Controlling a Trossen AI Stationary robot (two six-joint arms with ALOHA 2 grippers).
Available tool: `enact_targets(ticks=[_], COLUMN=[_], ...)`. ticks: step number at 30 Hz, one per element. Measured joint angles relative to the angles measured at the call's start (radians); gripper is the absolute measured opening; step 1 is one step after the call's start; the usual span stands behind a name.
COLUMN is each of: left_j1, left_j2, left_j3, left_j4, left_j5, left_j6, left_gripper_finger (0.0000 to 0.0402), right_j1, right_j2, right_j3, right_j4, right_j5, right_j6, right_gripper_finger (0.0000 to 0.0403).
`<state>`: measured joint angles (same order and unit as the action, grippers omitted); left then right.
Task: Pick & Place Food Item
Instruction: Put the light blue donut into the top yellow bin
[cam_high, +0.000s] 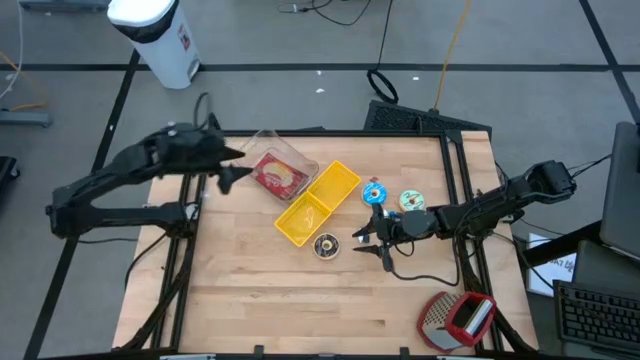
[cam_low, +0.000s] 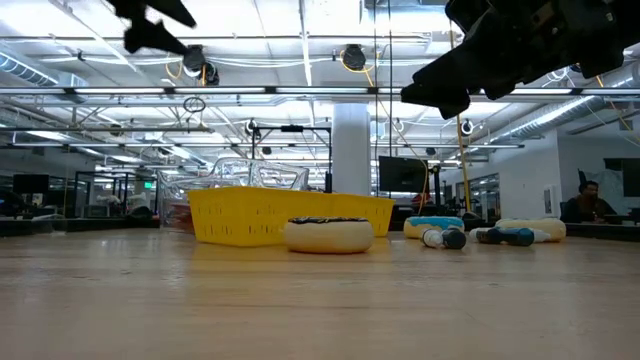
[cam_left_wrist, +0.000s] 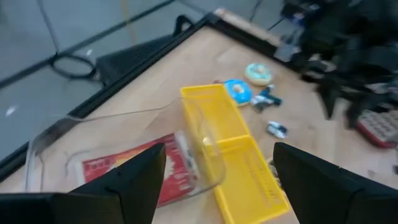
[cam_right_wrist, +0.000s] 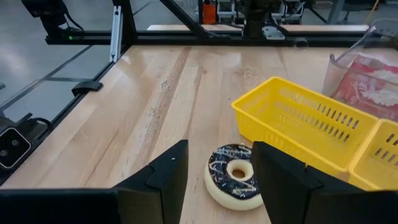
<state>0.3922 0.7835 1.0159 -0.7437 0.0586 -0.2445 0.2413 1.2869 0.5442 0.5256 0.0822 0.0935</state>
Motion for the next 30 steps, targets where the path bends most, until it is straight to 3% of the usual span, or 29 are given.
enact_targets(ticks=[6, 12, 18, 23, 30], left_j1=[-0.178, -0.31, -0.404, -0.428, -0.428], left_j2=[-0.159, -0.289, -0.393, -0.506, -0.656], left_j3=[-0.159, -0.408, -0.612, -0.668, -0.668], left_j4=[0.027, 0.237, 0.57, 0.538, 0.462], left_j5=[-0.181, -0.262, -0.278, -0.391, -0.394], left_j6=[-0.062, -0.104, 0.001, -0.002, 0.012], left_gripper_finger=[0.0303, 0.0302, 0.0304, 0.0302, 0.0307], right_j1=[0.0, 0.0, -0.062, -0.154, -0.354], right_j2=[0.0, -0.017, -0.12, -0.198, -0.264], right_j3=[0.0, 0.0, 0.028, 0.038, 0.038], right_j4=[-0.028, -0.081, -0.498, -0.731, -1.074], right_j5=[0.0, 0.049, 0.291, 0.31, 0.31], right_j6=[0.026, 0.083, 0.288, 0.443, 0.638], right_gripper_finger=[0.0164, 0.0164, 0.0164, 0.017, 0.0177])
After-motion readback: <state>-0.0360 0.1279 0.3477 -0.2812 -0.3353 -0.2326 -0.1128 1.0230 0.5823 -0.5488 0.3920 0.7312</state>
